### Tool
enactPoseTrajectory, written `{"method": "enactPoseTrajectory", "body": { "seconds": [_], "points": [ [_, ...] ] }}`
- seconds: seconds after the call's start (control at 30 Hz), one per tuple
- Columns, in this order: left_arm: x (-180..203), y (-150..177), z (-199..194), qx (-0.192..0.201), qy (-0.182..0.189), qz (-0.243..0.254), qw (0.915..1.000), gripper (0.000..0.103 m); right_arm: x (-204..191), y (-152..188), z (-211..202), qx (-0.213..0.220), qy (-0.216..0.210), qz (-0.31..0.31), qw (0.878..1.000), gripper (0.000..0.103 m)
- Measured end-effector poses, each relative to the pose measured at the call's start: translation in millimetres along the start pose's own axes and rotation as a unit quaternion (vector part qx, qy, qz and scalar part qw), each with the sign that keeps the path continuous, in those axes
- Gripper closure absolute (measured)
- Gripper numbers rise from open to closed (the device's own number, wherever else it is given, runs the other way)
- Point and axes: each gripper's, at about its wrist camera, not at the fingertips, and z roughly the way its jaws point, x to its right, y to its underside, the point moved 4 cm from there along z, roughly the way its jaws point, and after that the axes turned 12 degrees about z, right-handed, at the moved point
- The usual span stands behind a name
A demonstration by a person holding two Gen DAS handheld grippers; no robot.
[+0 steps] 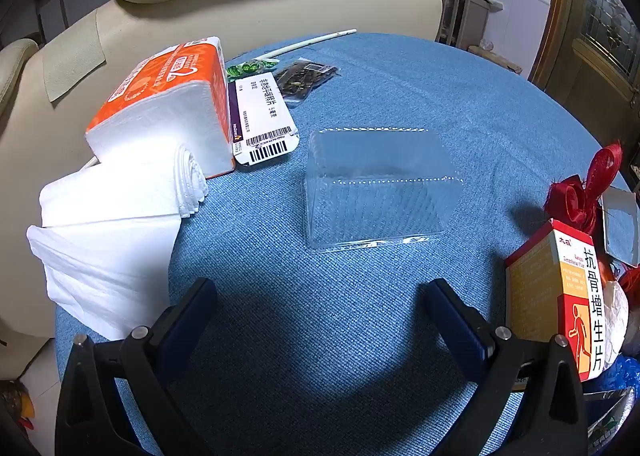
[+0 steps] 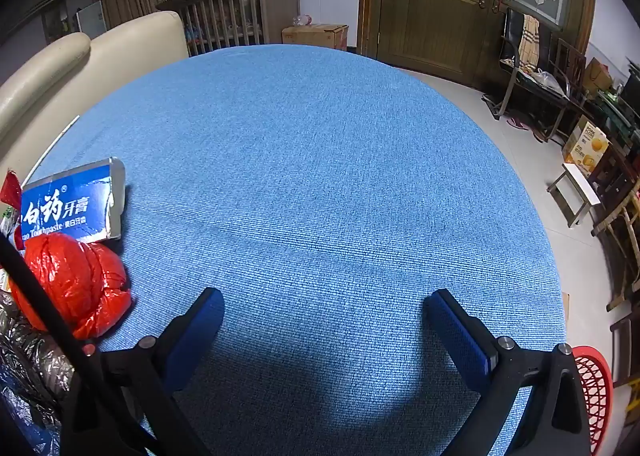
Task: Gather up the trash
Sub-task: 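Move both tools toward the pile of trash on the table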
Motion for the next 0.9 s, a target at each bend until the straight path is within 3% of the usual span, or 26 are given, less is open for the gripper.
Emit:
{"method": "enactPoseTrajectory", "body": {
  "seconds": [0.5,0.9],
  "points": [
    [-3,5,-5,-0.003,0.012,0.015,0.9998,0.0,-1,2,-1,-0.014,-0.002,-0.009,1.0,0.0],
    [-12,28,-64,0.031,0.01,0.015,0.9993,0.0,0,16,-61,0.014,-0.009,-0.029,0.999,0.0]
  ]
}}
